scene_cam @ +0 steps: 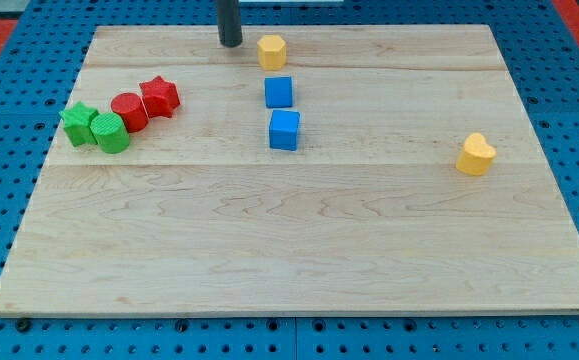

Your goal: Move the red star towards bottom center

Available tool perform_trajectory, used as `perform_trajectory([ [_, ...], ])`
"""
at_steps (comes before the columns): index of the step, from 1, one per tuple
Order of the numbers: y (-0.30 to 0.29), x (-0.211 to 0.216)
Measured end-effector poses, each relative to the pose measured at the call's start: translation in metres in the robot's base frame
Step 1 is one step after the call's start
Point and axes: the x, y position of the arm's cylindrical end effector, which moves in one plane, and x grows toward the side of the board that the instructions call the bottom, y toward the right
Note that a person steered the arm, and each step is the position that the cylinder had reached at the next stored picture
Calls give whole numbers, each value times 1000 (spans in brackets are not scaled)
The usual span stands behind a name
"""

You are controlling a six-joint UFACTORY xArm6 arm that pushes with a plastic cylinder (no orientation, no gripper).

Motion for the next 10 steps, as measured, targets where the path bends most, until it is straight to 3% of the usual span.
perform_trajectory([
  [2,-65,40],
  [3,-69,69],
  [6,-79,69],
  [7,-111,53],
  [8,-113,78],
  [9,-30,125],
  [10,5,168],
])
